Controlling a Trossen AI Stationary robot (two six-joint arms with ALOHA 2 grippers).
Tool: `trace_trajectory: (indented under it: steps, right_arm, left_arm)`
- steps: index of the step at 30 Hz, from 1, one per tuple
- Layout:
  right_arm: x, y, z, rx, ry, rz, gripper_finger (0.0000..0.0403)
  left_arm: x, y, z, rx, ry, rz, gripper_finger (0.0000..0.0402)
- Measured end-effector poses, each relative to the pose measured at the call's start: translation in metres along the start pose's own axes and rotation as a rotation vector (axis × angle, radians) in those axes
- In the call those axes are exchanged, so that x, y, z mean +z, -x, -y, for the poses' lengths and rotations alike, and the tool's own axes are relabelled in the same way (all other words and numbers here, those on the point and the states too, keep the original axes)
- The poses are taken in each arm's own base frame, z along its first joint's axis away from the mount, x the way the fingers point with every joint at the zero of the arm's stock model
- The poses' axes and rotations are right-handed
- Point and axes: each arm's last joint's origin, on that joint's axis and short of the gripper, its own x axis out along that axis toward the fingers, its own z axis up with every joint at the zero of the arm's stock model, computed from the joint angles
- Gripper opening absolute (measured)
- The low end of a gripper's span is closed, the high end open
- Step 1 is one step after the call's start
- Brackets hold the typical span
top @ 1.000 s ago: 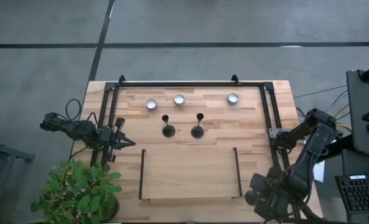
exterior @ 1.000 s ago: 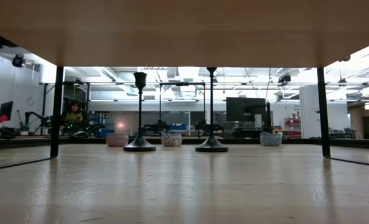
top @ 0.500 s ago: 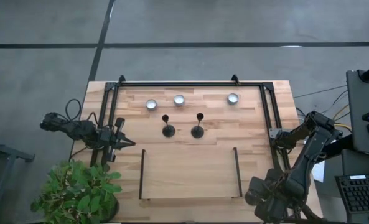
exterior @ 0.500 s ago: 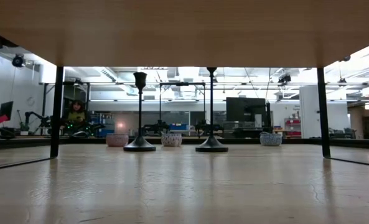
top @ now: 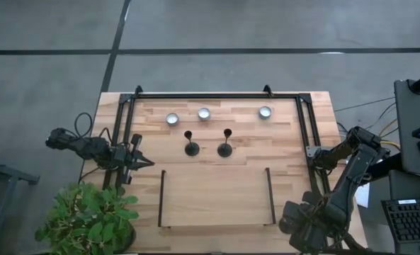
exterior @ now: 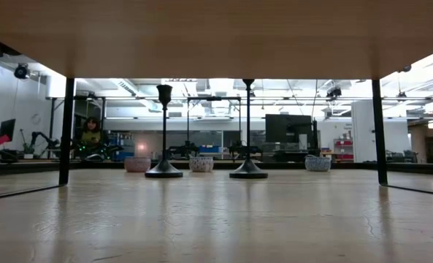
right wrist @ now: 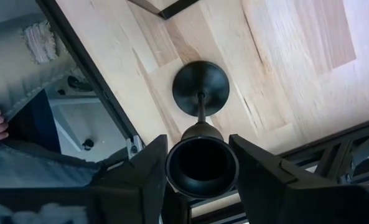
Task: Pick & Place candle stick holders
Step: Put the bottom candle holder on the shelf
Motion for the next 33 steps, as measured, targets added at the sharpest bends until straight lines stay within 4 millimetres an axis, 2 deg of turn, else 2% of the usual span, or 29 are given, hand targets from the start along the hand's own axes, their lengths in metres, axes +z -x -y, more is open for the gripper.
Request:
trace_trajectory:
  steps: [5, 11, 16, 20, 26, 33]
  right_arm:
    - [0.000, 0.000, 0.000, 0.002, 0.013, -0.002, 0.0131]
    - [0.000, 0.002, 0.003, -0.003, 0.013, -0.023, 0.0145]
    - [0.003, 0.015, 0.014, -0.004, -0.010, -0.053, 0.0139]
    - [0.008, 0.036, 0.025, 0.008, -0.032, -0.054, 0.0130]
    - [0.017, 0.080, 0.048, 0.026, -0.090, -0.042, 0.0140]
    - [0.033, 0.125, 0.073, 0.194, -0.144, 0.088, 0.0135]
  left_arm:
    - [0.000, 0.000, 0.000, 0.000, 0.000, 0.000, 0.0012]
    - [0.000, 0.000, 0.000, 0.000, 0.000, 0.001, 0.0012]
    - [0.000, 0.000, 0.000, 0.000, 0.000, 0.000, 0.0012]
    - [0.000, 0.000, 0.000, 0.000, 0.000, 0.000, 0.0012]
    - [0.000, 0.000, 0.000, 0.000, 0.000, 0.000, 0.0012]
    - [0.000, 0.000, 0.000, 0.001, 0.000, 0.000, 0.0012]
